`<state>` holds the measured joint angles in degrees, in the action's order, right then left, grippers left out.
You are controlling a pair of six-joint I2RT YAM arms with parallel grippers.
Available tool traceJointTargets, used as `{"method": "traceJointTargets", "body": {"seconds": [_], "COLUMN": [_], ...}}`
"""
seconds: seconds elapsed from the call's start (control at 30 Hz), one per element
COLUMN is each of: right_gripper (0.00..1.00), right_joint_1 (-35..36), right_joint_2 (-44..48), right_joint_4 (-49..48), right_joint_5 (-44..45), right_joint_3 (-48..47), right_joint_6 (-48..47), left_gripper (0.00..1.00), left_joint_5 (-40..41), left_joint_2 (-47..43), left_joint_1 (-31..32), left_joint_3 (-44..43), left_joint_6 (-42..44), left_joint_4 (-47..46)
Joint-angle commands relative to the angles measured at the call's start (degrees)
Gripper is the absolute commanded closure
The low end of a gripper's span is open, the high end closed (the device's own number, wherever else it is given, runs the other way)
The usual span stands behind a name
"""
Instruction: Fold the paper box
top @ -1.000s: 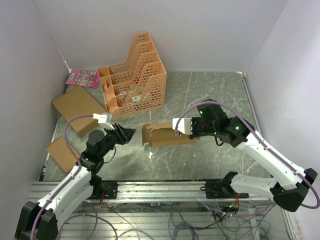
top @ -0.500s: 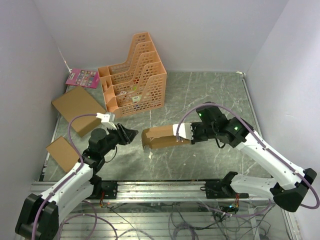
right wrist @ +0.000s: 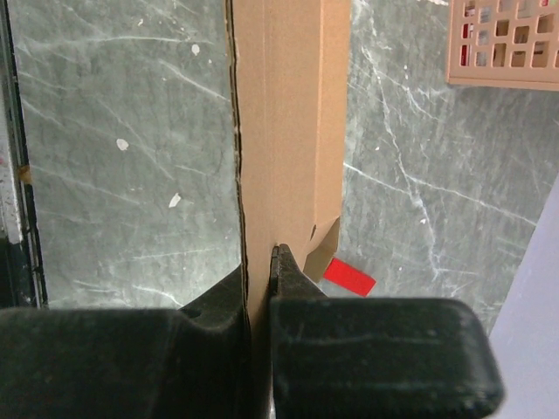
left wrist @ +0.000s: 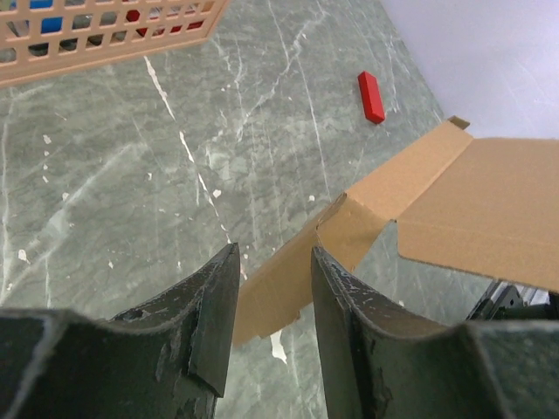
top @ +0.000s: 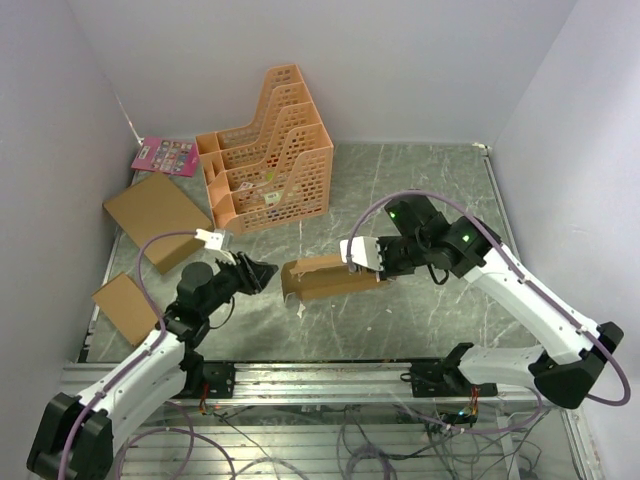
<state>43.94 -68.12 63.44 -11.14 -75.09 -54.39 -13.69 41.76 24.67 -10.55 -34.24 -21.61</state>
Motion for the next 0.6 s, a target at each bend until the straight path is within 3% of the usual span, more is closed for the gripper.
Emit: {"method": "traceJointTargets", "body": {"seconds": [0.0, 0.4, 0.57], "right_gripper": [1.0, 1.0, 1.0], "right_joint_1": [-0.6, -3.7, -5.78], "right_joint_2": [-1.42, -4.93, -5.87], "right_joint_4": [5.31, 10.12, 11.44], "right_joint_5": [-1.68, -4.53, -6.07], "right_joint_3": [-3.47, -7.04, -8.41], "right_joint_6": [-0.76, -3.42, -4.88], "left_gripper": [0.51, 0.51, 0.54], "left_joint_5": [2.09, 9.33, 12.05], "left_joint_2": [-2.98, -4.4, -2.32], "left_joint_1": [1.93, 6.53, 6.71], "left_joint_3": [2.26, 5.03, 5.02], "left_joint_6": [3.36, 12.39, 12.21], "left_joint_4": [-2.94, -3.7, -5.4]}}
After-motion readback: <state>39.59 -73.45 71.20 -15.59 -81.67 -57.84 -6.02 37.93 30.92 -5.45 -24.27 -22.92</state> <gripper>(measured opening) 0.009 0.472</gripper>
